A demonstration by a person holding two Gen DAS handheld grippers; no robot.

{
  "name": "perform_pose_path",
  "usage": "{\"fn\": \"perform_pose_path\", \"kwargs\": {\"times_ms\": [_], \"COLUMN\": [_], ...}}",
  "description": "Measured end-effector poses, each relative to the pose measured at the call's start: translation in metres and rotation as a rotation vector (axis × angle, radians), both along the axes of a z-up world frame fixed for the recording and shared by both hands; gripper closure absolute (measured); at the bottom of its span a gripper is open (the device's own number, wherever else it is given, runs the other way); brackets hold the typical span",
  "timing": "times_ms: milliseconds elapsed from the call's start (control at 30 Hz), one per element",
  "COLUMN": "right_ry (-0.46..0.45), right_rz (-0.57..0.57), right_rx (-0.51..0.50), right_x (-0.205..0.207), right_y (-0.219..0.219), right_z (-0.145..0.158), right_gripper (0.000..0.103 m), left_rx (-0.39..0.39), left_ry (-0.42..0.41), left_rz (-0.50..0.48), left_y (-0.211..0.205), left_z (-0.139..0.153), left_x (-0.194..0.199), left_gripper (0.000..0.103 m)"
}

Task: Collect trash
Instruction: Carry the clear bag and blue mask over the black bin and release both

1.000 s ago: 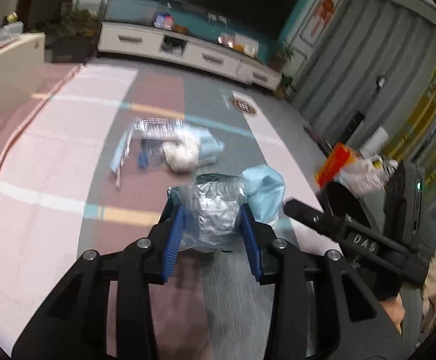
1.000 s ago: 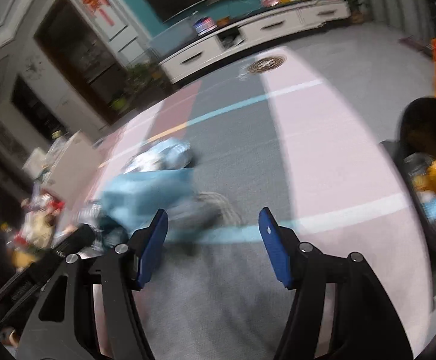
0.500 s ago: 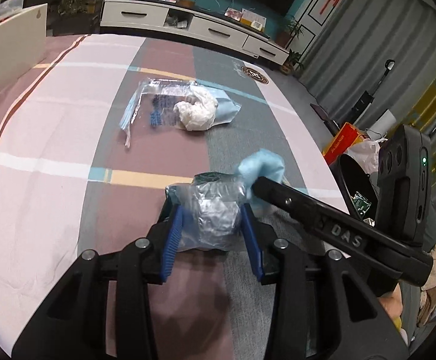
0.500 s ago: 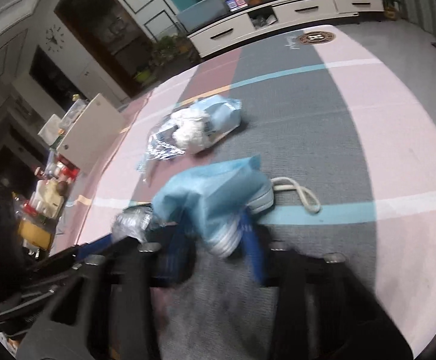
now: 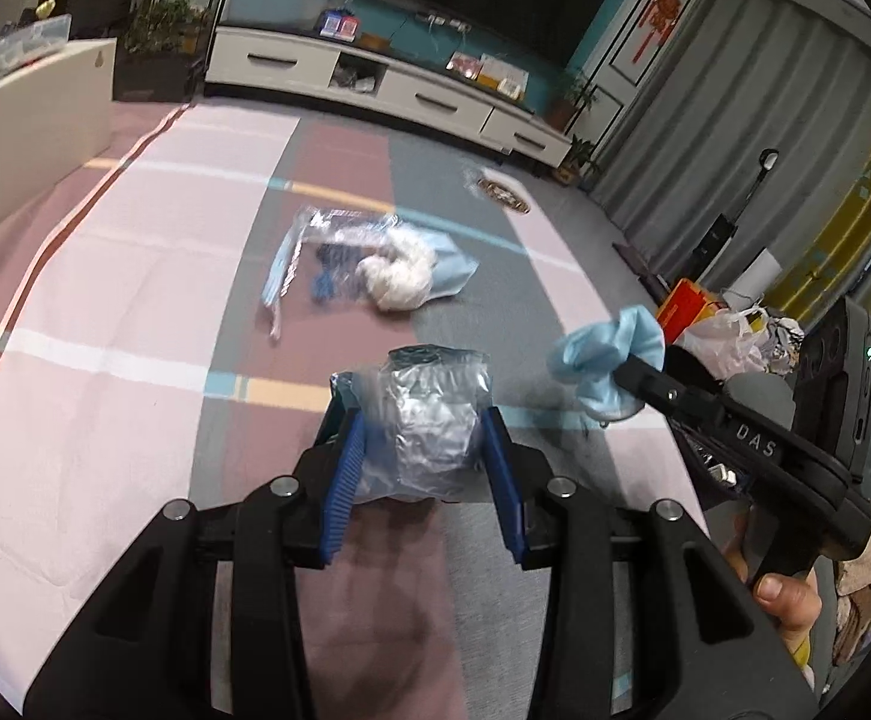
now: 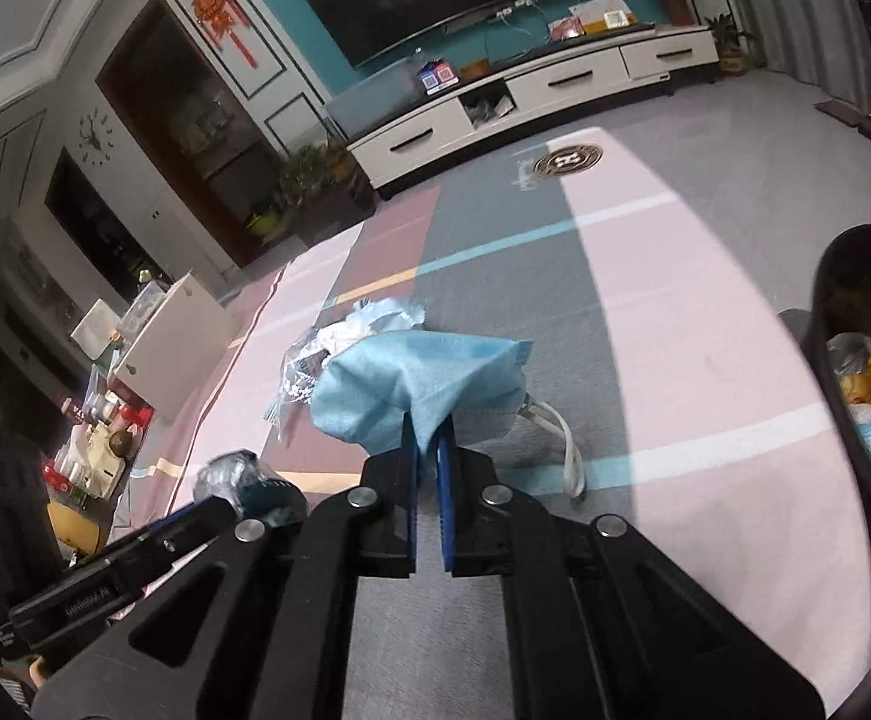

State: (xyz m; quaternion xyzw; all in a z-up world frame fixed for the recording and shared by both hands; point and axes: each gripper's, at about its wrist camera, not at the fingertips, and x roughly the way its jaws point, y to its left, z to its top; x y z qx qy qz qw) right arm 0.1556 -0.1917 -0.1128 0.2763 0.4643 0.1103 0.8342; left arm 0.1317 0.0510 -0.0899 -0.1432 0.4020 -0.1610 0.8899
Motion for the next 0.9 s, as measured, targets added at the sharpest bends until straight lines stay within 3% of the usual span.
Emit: {"fn": "perform_pose_path", "kwargs": {"times_ms": [400,900], "right_ry": [-0.023,-0.033], "right_rz": [-0.066,-0.22], "right_rx": [-0.113,-0.17], "right_x": [-0.022,-0.051], "right_y": [-0.044,-0.13], "right_z": [0.017,0.024], "right_gripper": [0.096,0.096], "left_rx": [0.069,0.166], "left_ry": [-0.065,-0.121], "left_rz": [-0.063,-0.238], "left_y": [-0.047,-0.149], "left_z": [0.011,0.027], "left_x": [-0.011,-0.02], "left_gripper": [0.062,0.062]}}
